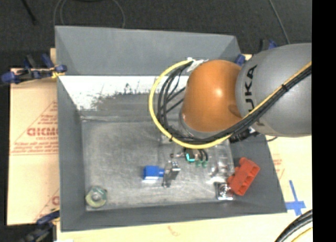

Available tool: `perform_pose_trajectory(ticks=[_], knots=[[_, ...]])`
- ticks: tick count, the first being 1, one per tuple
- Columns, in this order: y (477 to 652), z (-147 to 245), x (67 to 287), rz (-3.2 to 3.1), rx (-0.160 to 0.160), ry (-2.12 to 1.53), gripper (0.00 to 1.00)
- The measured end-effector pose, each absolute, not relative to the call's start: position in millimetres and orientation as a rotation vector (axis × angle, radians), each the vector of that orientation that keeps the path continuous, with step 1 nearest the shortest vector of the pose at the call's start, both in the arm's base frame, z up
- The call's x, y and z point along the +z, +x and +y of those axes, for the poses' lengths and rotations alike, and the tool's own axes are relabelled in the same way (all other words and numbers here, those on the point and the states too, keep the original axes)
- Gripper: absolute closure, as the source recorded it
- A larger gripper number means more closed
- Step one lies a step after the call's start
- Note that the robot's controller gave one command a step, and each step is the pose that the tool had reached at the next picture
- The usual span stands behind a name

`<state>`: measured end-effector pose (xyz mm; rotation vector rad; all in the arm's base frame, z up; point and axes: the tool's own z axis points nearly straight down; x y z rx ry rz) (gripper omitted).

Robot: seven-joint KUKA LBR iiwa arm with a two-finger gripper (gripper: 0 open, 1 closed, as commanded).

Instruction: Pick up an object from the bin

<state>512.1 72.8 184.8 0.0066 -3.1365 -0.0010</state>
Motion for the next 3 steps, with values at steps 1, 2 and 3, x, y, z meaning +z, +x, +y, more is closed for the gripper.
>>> perform_pose_trajectory(ticks=[1,2,3], knots=[[504.5,53.1,89.7,-3.124,0.001,-0.283,0.00],[506.4,53.4,93.1,-3.130,-0.002,-0.288,1.00],[521.3,47.2,291.0,-3.150,0.001,0.159,1.00]])
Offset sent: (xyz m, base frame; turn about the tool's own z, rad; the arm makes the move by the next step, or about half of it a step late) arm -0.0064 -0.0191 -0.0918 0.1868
